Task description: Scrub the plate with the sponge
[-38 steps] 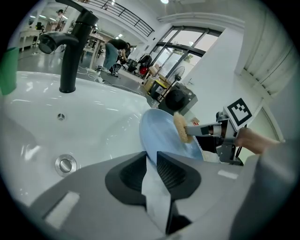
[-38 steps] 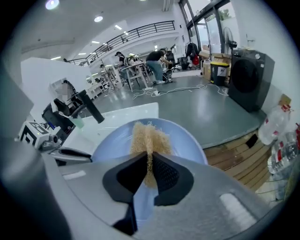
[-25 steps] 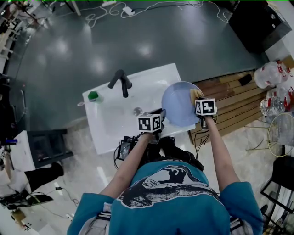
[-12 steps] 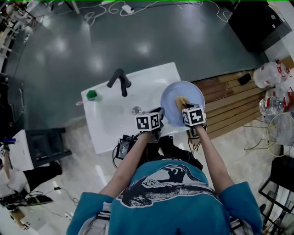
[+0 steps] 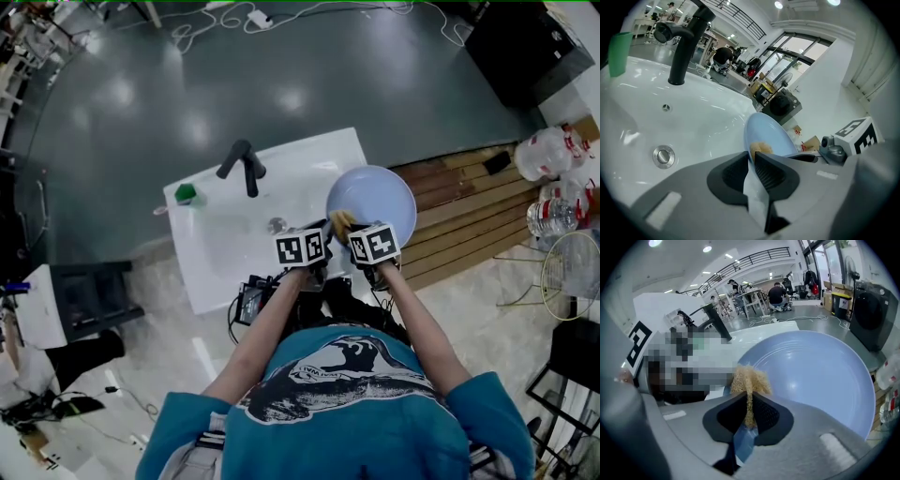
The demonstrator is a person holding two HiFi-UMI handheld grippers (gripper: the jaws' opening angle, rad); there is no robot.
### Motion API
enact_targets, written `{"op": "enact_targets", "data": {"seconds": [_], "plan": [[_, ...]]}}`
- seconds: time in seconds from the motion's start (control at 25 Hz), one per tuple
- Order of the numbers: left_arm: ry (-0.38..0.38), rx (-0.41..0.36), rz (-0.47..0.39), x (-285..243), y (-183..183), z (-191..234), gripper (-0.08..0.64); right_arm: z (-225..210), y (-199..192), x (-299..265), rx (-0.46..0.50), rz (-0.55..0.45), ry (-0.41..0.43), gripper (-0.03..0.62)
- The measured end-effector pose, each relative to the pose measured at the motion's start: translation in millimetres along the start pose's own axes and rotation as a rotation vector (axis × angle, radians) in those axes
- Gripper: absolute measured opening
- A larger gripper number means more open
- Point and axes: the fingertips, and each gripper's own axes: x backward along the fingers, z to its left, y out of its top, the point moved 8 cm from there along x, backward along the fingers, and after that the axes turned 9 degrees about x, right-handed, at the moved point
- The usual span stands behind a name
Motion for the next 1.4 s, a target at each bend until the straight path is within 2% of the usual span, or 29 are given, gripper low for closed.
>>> {"op": "enact_targets", "data": {"seconds": [0.24,0.32,0.72,0.84,1.0,1.08,1.4], "plan": [[0.004,0.028,-0.007,-1.3,-0.6,0.2,0.055,-10.5,-2.4,4.9,-0.069,-0.033,0.056,0.032],[0.005,0.034,-0.007,-1.5,-1.0,0.2,0.055,-20.2,-3.8,12.6,-0.077,-0.042,0.041,0.032],[0.013,0.067,-0.024,2.0,-2.0,1.1,0.052,-115.7,4.2,54.7,0.049,0.004,-0.234,0.032],[0.016,0.075,-0.030,0.9,-1.4,1.6,0.051,-131.6,4.4,56.8,0.084,0.051,-0.279,0.032],[0.032,0.126,-0.059,-0.1,-1.9,1.4,0.042,-126.1,-5.0,52.7,0.121,0.100,-0.274,0.033],[0.044,0.125,-0.071,-0.5,-1.6,0.1,0.040,-119.4,-11.0,53.2,0.138,0.103,-0.282,0.032],[0.083,0.165,-0.128,-0.1,1.5,1.4,0.031,-83.4,-39.7,57.3,0.063,0.086,-0.233,0.034]]}}
